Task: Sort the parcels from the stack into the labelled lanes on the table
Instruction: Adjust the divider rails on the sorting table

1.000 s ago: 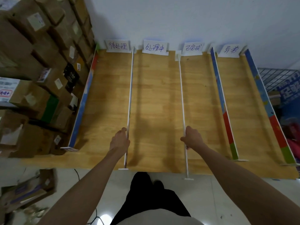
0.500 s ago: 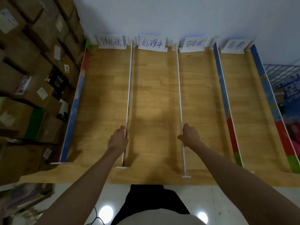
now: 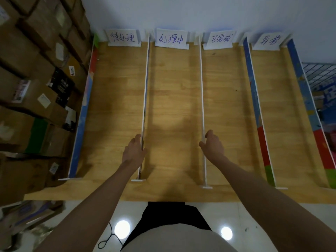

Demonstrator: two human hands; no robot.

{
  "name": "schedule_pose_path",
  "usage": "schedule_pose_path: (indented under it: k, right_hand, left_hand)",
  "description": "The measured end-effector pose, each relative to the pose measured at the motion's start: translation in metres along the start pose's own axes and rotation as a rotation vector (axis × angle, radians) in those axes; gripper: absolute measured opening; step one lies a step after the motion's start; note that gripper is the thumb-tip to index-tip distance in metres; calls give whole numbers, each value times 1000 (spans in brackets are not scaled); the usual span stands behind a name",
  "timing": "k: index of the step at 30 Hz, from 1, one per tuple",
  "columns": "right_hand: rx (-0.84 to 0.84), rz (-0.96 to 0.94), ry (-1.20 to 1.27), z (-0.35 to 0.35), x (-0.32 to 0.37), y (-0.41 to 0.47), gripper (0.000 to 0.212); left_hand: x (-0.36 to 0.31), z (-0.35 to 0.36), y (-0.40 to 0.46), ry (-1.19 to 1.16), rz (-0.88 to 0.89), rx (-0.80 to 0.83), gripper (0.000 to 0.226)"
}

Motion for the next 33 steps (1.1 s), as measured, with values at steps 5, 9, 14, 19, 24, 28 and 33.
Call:
schedule_pose_path:
  k: [5, 9, 14, 19, 24, 28, 33]
  right_hand:
    - [-21, 12, 34, 7, -4, -16, 58]
    - [-18, 18, 44, 14, -10, -23, 69]
    - [-23, -2, 39, 11, -13, -23, 69]
    - [-18, 1, 29, 11, -14, -22, 68]
    - [-22, -11, 47, 11, -10, -17, 68]
    - [-8, -21, 45, 12, -9, -20, 66]
    - [20, -71, 11, 11, -12, -28, 68]
  left_hand:
    - [-1, -2, -9, 69, 51, -24, 81]
    - [-4, 1, -11, 120, 51, -16, 80]
    - [-7, 4, -10, 120, 59, -6, 79]
    - [-3, 3, -7, 124, 64, -9, 81]
    - [1, -2, -2, 176, 44, 2, 85]
    - [1, -2, -6, 178, 51, 7, 85]
    - [-1, -4, -14, 121, 94, -24, 81]
Point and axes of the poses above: each hand's wrist, its own y-axis towards the middle knuckle, its own z-axis out of the palm, x = y × z, the point moved 2 cm from there along y, towards the middle knuckle, and after that the axes turned 15 degrees about y, right-handed, at the moved point
